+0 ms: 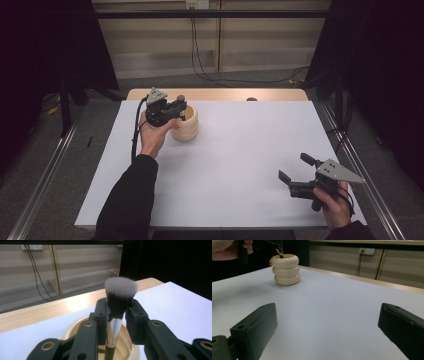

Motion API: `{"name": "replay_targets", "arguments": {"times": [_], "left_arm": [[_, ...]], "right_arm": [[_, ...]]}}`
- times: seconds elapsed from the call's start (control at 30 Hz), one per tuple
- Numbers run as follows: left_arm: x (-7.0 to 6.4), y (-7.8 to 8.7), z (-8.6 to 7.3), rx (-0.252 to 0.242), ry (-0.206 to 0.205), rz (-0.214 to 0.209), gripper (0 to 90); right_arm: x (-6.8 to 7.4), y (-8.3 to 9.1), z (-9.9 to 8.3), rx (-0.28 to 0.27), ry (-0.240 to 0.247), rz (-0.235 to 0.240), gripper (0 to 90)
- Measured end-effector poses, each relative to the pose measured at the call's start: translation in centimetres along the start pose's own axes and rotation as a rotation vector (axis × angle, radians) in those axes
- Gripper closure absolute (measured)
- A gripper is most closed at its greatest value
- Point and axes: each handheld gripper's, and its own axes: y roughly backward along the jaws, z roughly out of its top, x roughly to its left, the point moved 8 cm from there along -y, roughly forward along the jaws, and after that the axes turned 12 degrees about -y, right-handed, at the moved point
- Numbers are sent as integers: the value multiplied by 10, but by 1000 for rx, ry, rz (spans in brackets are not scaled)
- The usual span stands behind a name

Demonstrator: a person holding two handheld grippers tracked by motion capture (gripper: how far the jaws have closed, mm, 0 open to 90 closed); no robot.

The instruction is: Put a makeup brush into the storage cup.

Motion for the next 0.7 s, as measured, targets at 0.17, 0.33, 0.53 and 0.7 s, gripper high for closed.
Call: {"name": "replay_targets", "arguments": {"times": [0.17,0.33,0.53,0.7], "left_arm": [[1,0,1,-12,7,-2,659],[2,1,2,-21,5,13,559],[4,0,4,-35,2,43,398],[6,-1,3,-35,2,48,277]], "right_arm": [[0,0,0,1,-2,-1,22],[0,0,0,-1,1,0,22],[-1,0,0,-3,-7,-4,23],[-2,0,0,-4,-7,-4,23]]}}
